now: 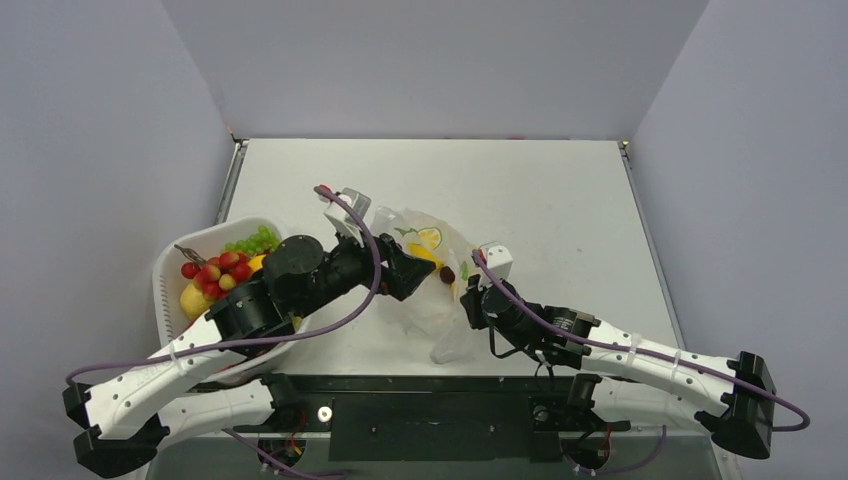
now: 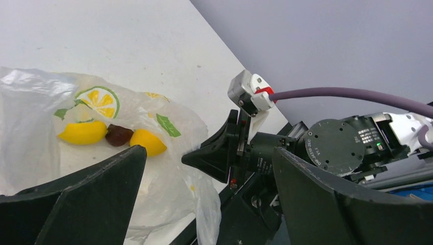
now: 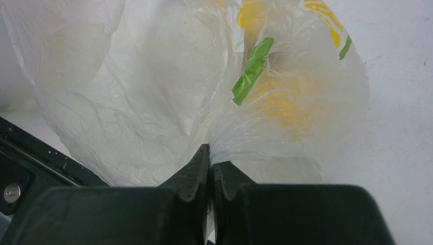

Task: Take the fake fruits out of the plastic bag
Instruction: Take out the fake fruit from the plastic bag.

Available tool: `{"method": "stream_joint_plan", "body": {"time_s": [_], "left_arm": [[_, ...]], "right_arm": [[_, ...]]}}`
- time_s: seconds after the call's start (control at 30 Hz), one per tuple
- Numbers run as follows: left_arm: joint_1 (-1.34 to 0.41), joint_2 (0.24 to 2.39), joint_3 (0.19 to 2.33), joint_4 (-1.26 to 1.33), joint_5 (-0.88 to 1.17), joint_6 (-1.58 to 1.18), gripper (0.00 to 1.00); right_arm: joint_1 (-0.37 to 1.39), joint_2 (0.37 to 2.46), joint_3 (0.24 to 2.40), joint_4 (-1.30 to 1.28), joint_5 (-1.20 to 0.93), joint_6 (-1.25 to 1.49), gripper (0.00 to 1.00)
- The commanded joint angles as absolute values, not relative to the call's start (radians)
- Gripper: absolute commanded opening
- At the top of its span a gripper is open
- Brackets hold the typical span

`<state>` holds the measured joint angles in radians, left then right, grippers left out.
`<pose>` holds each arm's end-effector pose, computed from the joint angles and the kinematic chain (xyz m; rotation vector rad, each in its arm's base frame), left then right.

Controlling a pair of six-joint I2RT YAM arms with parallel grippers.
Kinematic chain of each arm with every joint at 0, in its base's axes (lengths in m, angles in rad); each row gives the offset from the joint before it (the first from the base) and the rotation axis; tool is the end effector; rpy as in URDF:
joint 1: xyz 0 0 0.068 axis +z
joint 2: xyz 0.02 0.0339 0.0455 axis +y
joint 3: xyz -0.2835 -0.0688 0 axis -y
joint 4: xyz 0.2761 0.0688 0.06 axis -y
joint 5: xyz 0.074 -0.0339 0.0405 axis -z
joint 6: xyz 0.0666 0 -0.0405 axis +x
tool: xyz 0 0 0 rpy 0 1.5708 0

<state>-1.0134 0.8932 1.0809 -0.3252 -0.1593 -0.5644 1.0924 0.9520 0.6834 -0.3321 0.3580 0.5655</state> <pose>0.1363 -0.1987 0.4257 0.2810 1.7972 -1.0196 0.1359 0.2114 0.2519 -0.3663 2.1548 0.5794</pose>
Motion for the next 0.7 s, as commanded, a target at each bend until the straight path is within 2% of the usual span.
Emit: {"method": "stream_joint_plan", "body": {"time_s": [0.0,0.1,0.2,0.3,0.5,0.67], "left_arm": [[-1.012,0.953,1.109,-0.407,-0.034,-0.54,0.92],[-1.012,1.026,1.066,-0.354,-0.001,-0.604,0.88],[-1.011,1.096,1.03,-0.259,0.015,-0.689,0.77],[-1.014,1.176,1.006,-0.221,-0.063,-0.725,0.6],[-1.011,1.248,0.932,-0.157,-0.248,-0.791,0.48],[-0.999,1.261,0.883,-0.134,-0.4,-0.889,0.45]], "right_arm": [[1.086,0.958,0.701,-0.285,0.355,0.564,0.0],[1.086,0.962,0.704,-0.283,0.348,0.569,0.0],[1.087,0.955,0.701,-0.282,0.352,0.578,0.0],[1.088,0.938,0.689,-0.282,0.362,0.592,0.0],[1.086,0.91,0.678,-0.296,0.374,0.597,0.0],[1.086,0.901,0.674,-0.302,0.377,0.595,0.0]]}}
